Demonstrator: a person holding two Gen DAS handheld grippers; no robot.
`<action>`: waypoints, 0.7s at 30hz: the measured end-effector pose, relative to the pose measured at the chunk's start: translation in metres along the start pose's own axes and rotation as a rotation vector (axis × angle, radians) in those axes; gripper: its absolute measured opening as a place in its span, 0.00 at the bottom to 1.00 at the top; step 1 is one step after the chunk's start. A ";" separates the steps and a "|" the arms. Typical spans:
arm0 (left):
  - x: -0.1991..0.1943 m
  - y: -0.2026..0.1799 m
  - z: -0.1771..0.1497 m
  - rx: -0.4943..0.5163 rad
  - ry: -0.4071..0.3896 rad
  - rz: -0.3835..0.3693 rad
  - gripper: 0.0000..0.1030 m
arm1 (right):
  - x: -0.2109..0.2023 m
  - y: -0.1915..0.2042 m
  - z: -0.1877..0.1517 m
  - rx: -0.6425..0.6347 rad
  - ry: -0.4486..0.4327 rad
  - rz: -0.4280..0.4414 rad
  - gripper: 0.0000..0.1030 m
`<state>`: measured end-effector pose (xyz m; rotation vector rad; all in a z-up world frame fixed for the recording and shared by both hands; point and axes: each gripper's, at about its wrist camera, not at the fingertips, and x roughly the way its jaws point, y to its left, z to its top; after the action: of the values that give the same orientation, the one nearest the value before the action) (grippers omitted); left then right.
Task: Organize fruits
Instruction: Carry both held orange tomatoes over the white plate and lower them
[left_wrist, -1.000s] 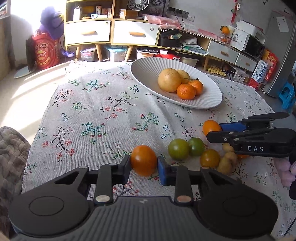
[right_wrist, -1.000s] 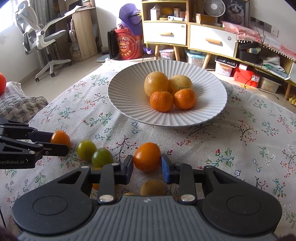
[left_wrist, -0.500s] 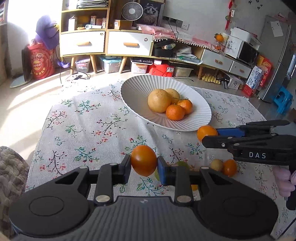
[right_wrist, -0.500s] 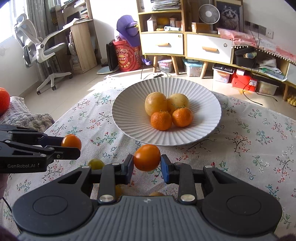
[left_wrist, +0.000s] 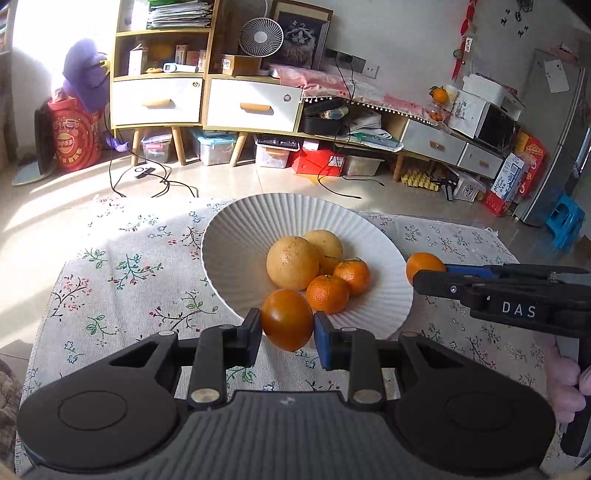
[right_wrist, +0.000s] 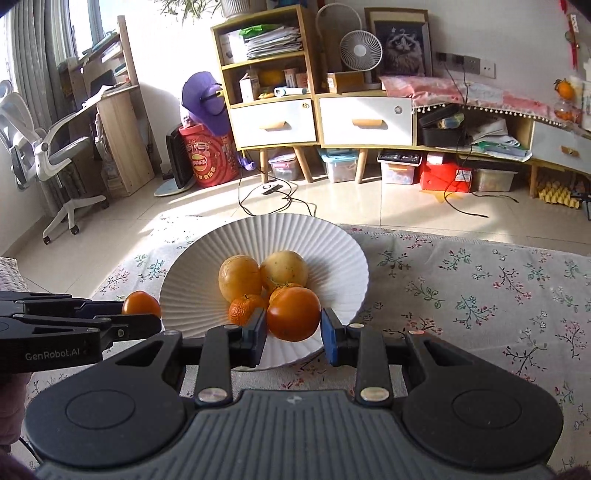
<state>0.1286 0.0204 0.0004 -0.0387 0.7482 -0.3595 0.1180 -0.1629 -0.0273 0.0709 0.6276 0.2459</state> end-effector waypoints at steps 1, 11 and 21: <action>0.003 -0.001 0.001 0.009 0.002 0.003 0.15 | 0.003 -0.003 0.001 0.010 0.001 -0.001 0.27; 0.035 0.000 0.015 0.109 0.081 -0.035 0.15 | 0.029 -0.021 0.012 0.037 0.031 0.013 0.27; 0.046 -0.001 0.014 0.191 0.104 -0.059 0.16 | 0.044 -0.026 0.014 0.010 0.042 0.056 0.27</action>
<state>0.1686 0.0026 -0.0195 0.1391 0.8140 -0.4903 0.1659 -0.1767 -0.0445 0.0933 0.6697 0.2988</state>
